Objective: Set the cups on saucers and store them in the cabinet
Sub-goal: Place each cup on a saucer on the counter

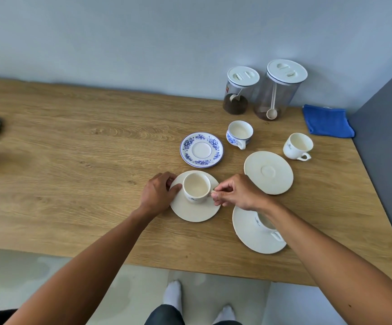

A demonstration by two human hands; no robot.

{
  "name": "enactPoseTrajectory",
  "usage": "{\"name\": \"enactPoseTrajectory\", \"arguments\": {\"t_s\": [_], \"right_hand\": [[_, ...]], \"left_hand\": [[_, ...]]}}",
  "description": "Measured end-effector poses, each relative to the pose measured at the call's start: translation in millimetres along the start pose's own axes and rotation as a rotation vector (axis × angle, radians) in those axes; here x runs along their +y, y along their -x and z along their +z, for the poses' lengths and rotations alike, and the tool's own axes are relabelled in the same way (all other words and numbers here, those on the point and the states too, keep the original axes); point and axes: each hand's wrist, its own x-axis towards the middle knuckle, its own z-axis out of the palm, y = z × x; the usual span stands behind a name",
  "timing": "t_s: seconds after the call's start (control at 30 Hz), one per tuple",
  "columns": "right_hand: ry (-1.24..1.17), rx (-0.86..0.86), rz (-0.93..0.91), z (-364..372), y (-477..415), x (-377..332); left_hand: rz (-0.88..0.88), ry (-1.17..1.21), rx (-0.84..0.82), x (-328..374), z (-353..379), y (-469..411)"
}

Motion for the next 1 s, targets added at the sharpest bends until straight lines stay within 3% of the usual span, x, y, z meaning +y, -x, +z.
{"name": "enactPoseTrajectory", "arguments": {"t_s": [0.37, 0.67, 0.73, 0.9, 1.0], "right_hand": [[0.051, -0.058, 0.034, -0.5, 0.2, -4.1], [0.062, -0.007, 0.109, -18.3, -1.9, -9.4], [0.081, 0.099, 0.131, -28.0, -8.9, -8.4], [-0.033, 0.561, 0.222, -55.4, -45.5, 4.4], [-0.021, 0.682, 0.276, -66.4, -66.7, 13.4]], "left_hand": [[0.002, 0.002, -0.007, -0.5, -1.5, -1.5], [-0.030, 0.047, -0.011, 1.8, -9.4, -30.5], [-0.056, 0.045, 0.002, 6.9, -10.6, -44.0], [-0.148, 0.075, -0.014, 15.6, -9.3, -81.8], [-0.159, 0.097, -0.027, 21.4, -6.0, -98.5]]}}
